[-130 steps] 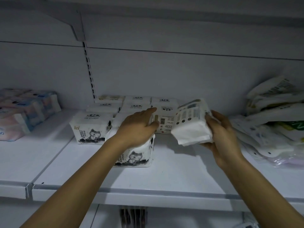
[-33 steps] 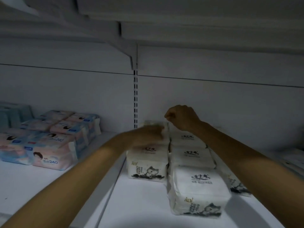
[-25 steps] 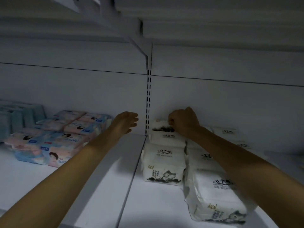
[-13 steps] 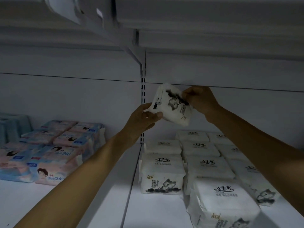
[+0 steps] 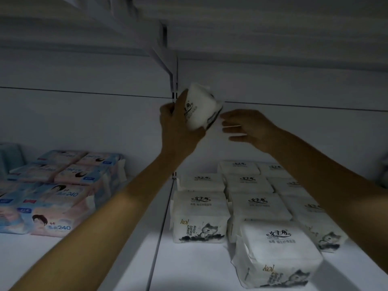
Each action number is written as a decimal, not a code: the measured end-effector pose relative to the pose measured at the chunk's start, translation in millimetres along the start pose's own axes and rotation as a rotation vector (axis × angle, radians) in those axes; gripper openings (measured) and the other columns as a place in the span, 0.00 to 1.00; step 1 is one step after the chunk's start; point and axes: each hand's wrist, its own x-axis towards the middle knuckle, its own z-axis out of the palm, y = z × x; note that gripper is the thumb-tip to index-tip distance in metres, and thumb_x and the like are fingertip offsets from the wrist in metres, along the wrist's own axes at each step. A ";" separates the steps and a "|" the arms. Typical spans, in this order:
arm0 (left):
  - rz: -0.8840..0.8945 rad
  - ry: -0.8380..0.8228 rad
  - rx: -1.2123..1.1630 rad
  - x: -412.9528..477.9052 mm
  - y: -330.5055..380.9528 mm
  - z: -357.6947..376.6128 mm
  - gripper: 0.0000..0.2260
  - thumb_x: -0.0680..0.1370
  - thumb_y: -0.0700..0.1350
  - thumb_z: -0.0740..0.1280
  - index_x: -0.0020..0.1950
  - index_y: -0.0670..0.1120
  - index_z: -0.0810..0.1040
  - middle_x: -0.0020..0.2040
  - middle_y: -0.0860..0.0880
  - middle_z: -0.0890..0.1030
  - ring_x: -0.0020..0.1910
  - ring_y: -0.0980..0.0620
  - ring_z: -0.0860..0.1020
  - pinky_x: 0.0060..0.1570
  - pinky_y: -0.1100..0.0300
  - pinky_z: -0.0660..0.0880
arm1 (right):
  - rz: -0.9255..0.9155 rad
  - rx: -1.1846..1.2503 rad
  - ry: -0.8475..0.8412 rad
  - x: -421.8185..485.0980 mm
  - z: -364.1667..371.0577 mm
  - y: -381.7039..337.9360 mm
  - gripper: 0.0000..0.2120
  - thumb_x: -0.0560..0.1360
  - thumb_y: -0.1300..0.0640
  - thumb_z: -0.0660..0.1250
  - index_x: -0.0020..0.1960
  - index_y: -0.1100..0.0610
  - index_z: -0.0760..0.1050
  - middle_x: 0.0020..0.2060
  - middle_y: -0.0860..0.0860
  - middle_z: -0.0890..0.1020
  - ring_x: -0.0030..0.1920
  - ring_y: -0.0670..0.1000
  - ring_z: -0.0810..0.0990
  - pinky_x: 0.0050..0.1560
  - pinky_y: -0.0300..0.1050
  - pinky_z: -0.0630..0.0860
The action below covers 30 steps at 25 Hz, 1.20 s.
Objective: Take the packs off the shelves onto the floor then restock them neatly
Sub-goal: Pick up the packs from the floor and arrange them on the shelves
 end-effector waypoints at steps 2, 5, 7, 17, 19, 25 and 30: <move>0.125 -0.190 0.295 5.5 -14.8 -7.5 0.40 0.67 0.39 0.75 0.76 0.42 0.60 0.62 0.37 0.67 0.61 0.41 0.65 0.57 0.58 0.63 | -0.007 -0.004 0.084 -1.9 -31.2 2.9 0.11 0.76 0.56 0.68 0.56 0.59 0.78 0.46 0.54 0.82 0.46 0.51 0.81 0.53 0.47 0.78; 0.225 -0.467 0.477 -8.2 -28.6 0.8 0.33 0.68 0.39 0.73 0.70 0.40 0.63 0.63 0.40 0.69 0.63 0.41 0.66 0.55 0.46 0.73 | 0.067 0.053 0.130 -11.6 -60.0 23.1 0.07 0.77 0.57 0.66 0.52 0.58 0.78 0.44 0.54 0.82 0.43 0.51 0.82 0.51 0.45 0.77; 0.238 -0.645 0.579 -16.6 -34.5 14.5 0.32 0.69 0.40 0.73 0.69 0.42 0.63 0.63 0.43 0.69 0.63 0.44 0.66 0.54 0.46 0.73 | 0.104 0.027 0.104 -17.0 -68.2 40.4 0.07 0.77 0.56 0.66 0.52 0.58 0.79 0.44 0.54 0.83 0.43 0.51 0.82 0.51 0.45 0.77; 0.001 -0.806 0.563 -23.4 -74.3 26.7 0.35 0.79 0.53 0.64 0.79 0.50 0.48 0.79 0.46 0.46 0.78 0.44 0.45 0.75 0.46 0.49 | -0.046 -0.418 -0.029 -37.3 -54.5 72.6 0.06 0.78 0.58 0.66 0.53 0.56 0.80 0.52 0.57 0.82 0.49 0.50 0.78 0.47 0.41 0.73; -0.163 -0.667 0.374 -32.4 -70.6 23.9 0.32 0.80 0.55 0.61 0.79 0.51 0.50 0.80 0.47 0.46 0.78 0.46 0.45 0.75 0.48 0.47 | -0.110 -0.530 -0.046 -34.3 -48.9 72.6 0.13 0.78 0.54 0.65 0.62 0.54 0.76 0.58 0.55 0.80 0.54 0.49 0.77 0.51 0.40 0.72; -0.088 -0.746 0.348 -45.3 -61.7 25.9 0.21 0.82 0.53 0.58 0.75 0.57 0.62 0.79 0.53 0.53 0.78 0.49 0.50 0.75 0.52 0.48 | -0.219 -0.875 -0.234 -21.8 -24.6 80.3 0.23 0.81 0.48 0.59 0.74 0.50 0.62 0.73 0.48 0.65 0.71 0.49 0.66 0.67 0.38 0.61; -0.165 -0.960 0.538 -42.0 -35.9 51.5 0.18 0.83 0.53 0.54 0.70 0.52 0.71 0.72 0.49 0.69 0.73 0.46 0.63 0.71 0.44 0.59 | -0.158 -1.026 -0.344 -13.0 -12.7 96.6 0.20 0.82 0.51 0.55 0.72 0.56 0.65 0.70 0.52 0.69 0.71 0.55 0.66 0.68 0.46 0.63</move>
